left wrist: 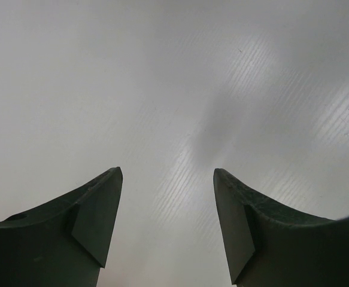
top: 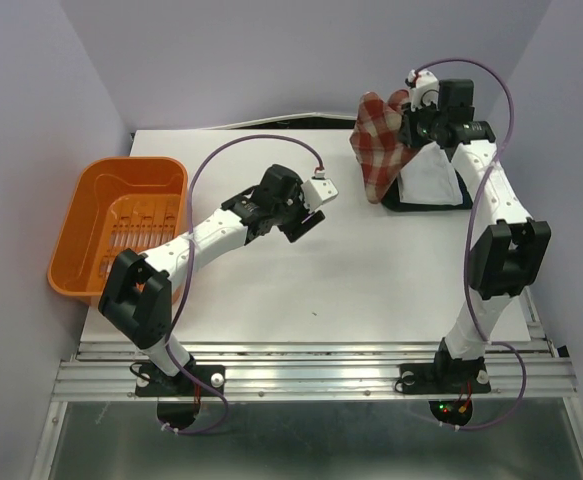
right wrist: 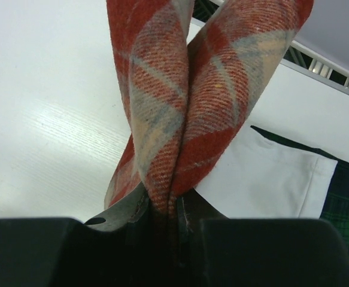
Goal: Fold and stack the skirts
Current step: Neatly place the folded skirt to the corner
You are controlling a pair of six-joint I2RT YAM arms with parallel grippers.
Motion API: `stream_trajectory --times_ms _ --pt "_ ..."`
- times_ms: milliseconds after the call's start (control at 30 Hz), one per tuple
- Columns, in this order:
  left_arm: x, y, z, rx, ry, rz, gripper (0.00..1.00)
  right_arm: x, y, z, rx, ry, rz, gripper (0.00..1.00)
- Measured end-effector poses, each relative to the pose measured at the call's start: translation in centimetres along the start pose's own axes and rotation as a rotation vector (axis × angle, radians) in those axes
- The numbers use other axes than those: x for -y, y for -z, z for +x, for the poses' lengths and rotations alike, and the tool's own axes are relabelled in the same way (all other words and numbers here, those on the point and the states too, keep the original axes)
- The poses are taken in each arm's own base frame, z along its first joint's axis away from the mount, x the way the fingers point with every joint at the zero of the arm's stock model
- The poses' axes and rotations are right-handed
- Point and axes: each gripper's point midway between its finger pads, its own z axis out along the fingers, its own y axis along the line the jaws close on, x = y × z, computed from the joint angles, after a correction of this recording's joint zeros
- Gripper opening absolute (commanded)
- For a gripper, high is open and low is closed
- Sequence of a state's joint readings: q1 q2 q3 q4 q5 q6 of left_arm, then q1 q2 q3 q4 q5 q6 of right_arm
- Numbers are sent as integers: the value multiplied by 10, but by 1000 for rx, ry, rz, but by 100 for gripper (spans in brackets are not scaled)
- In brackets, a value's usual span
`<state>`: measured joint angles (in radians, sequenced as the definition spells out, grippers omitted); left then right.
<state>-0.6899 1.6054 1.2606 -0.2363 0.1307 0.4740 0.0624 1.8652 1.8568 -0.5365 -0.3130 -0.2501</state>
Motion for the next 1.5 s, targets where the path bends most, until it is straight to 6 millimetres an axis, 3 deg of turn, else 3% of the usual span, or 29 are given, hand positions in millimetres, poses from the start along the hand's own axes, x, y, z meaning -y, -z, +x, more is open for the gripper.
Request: stream_trajectory --times_ms 200,467,767,933,1267,1367,1500 --pt "0 0 0 -1 -1 1 73 15 10 -11 4 -10 13 1" --pt "1 0 2 -7 -7 4 73 56 29 -12 15 -79 46 1" --pt "1 -1 2 -17 -15 12 73 98 52 7 33 -208 10 1" --pt "3 -3 7 -37 -16 21 73 121 47 42 23 -318 -36 1" --pt "4 -3 17 -75 -22 34 74 165 11 159 -48 -610 -146 4" --pt "3 -4 19 -84 -20 36 73 163 5 178 -56 -643 -162 8" --pt "2 -4 23 -96 -14 39 74 160 1 176 -39 -632 -177 16"
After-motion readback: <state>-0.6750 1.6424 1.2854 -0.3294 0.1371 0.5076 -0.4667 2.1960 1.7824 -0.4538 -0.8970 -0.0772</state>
